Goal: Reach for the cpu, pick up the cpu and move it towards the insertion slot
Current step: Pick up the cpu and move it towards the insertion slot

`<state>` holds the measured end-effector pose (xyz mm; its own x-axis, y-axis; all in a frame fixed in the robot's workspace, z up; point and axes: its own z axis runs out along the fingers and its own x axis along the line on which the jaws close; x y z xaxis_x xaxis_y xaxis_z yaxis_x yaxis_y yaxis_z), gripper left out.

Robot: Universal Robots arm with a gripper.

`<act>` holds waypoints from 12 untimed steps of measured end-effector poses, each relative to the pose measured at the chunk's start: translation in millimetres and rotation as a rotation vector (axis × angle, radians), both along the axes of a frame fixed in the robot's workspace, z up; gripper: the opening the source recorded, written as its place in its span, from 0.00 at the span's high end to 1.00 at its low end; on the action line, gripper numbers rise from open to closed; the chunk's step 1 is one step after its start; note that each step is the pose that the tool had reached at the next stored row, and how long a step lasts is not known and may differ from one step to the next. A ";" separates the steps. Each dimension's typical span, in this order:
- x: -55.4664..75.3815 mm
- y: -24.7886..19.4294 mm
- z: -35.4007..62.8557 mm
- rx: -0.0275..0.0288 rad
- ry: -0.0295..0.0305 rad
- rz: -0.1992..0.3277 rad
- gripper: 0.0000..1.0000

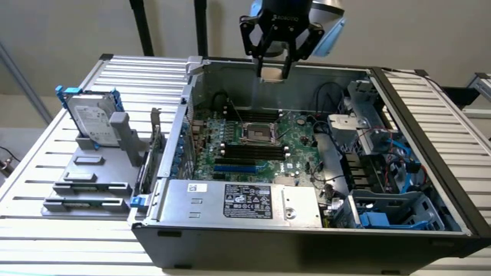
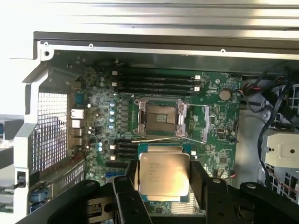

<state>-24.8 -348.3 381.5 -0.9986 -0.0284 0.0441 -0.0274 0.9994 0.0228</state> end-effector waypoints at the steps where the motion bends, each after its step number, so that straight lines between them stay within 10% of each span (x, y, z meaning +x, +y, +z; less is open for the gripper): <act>1: 0.0 1.4 -0.7 0.0000 -0.0002 -0.001 0.46; 12: -5.4 6.7 -3.4 -0.0001 -0.0138 -0.033 0.46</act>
